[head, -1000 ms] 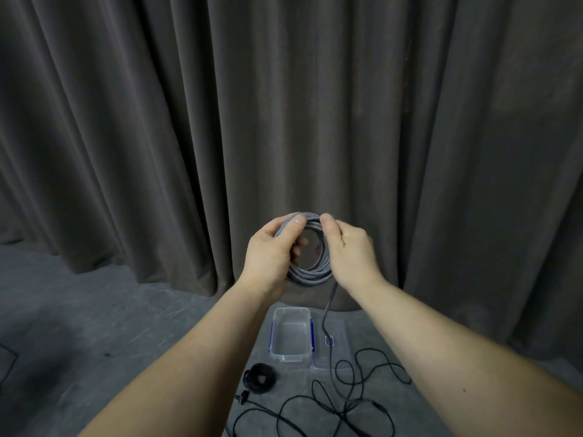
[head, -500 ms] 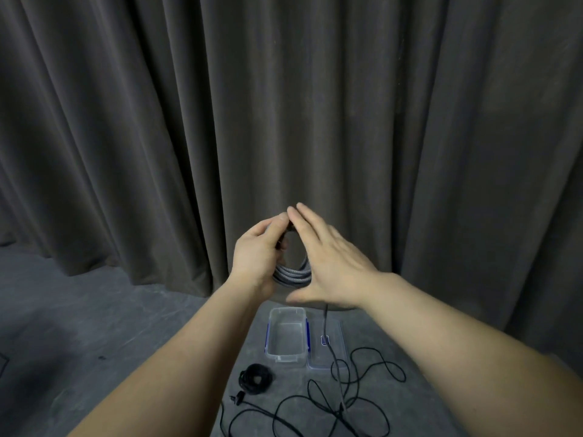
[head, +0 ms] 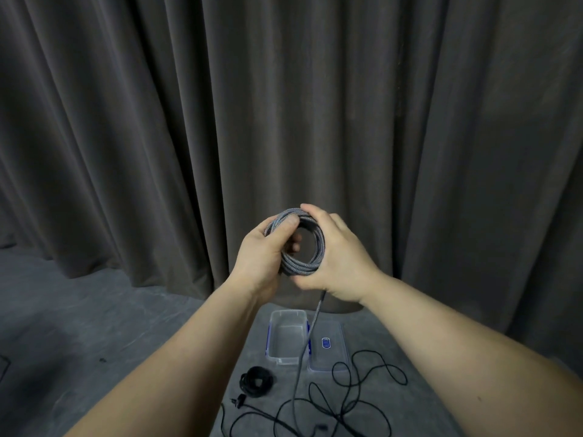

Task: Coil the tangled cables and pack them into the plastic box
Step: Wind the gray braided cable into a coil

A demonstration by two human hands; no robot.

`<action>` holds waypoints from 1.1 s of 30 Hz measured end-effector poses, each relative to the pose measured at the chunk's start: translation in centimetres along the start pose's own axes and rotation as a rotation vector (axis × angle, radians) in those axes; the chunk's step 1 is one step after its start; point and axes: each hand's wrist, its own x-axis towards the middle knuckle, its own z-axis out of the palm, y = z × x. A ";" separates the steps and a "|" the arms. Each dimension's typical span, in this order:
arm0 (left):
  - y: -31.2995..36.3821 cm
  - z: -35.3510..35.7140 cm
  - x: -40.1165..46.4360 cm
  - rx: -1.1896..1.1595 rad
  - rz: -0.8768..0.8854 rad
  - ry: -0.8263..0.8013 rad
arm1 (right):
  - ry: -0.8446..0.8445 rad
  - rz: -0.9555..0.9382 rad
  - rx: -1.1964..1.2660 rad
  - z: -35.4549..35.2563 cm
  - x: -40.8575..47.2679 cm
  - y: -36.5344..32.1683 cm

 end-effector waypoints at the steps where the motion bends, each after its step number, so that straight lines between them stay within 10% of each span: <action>1: 0.0 0.0 0.0 0.024 0.006 0.021 | 0.003 0.006 0.006 0.1 0.0 0.0; 15: -0.4 -0.6 0.0 -0.075 -0.072 0.163 | -0.286 0.168 0.196 -0.5 0.5 -0.8; 22: -0.2 0.1 -0.6 0.130 0.106 0.017 | 0.110 0.277 0.386 1.5 0.9 -1.2; 33: -0.9 -0.9 -0.5 0.421 0.307 0.014 | 0.264 0.240 0.407 2.0 1.1 -1.5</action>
